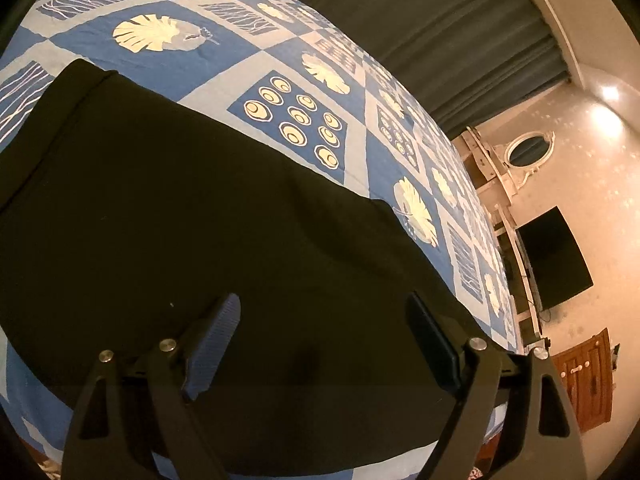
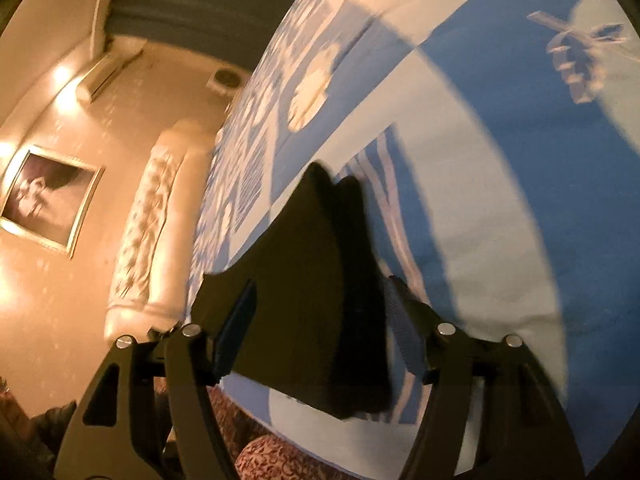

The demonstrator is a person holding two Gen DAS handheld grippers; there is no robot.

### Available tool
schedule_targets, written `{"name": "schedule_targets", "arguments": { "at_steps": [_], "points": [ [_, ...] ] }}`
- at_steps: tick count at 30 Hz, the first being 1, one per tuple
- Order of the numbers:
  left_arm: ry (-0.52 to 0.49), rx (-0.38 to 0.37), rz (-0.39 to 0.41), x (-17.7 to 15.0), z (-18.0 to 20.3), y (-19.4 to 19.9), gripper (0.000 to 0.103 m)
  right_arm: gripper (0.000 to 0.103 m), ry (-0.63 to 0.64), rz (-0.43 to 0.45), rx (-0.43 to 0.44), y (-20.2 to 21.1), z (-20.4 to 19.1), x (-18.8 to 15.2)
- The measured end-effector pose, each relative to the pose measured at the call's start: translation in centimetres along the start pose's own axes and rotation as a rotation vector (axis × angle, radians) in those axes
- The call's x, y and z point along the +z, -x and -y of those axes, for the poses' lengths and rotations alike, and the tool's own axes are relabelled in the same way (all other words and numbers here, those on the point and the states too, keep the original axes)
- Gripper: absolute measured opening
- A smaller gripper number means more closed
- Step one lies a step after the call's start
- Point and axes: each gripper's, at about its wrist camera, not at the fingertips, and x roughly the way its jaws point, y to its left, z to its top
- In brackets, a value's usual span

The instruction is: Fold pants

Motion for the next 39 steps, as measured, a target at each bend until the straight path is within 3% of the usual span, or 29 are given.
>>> {"name": "schedule_targets", "arguments": {
  "at_steps": [5, 7, 8, 9, 17, 21, 28, 32, 39],
  "points": [
    [0.056, -0.062, 0.010, 0.1, -1.3, 0.2, 0.084, 0.061, 0.025, -0.068, 0.010, -1.9, -1.1, 0.6],
    [0.067, -0.079, 0.003, 0.1, -1.5, 0.3, 0.084, 0.044, 0.028, -0.102, -0.031, -3.1, -1.7, 0.8],
    [0.066, -0.082, -0.001, 0.2, -1.5, 0.3, 0.084, 0.027, 0.010, -0.112, -0.067, -3.8, -1.8, 0.9],
    [0.062, -0.083, -0.005, 0.1, -1.5, 0.3, 0.084, 0.018, -0.006, -0.122, -0.088, -4.4, -1.6, 0.7],
    [0.075, -0.084, -0.006, 0.8, -2.0, 1.8, 0.084, 0.015, -0.008, -0.050, -0.182, -4.5, -3.4, -0.4],
    [0.109, -0.112, 0.020, 1.8, -4.2, 4.7, 0.084, 0.015, -0.003, -0.049, -0.220, -4.8, -4.2, -0.8],
    [0.142, -0.059, 0.044, 2.9, -8.9, 8.9, 0.084, 0.015, -0.013, -0.030, -0.252, -5.2, -5.1, -0.6],
    [0.125, -0.061, 0.048, 2.5, -9.1, 8.9, 0.084, 0.015, -0.003, -0.014, -0.241, -5.1, -7.2, -0.9],
    [0.031, -0.054, 0.000, 1.7, -7.1, 7.0, 0.084, 0.015, 0.067, 0.009, -0.258, -5.0, -14.3, -1.1]
  ]
}}
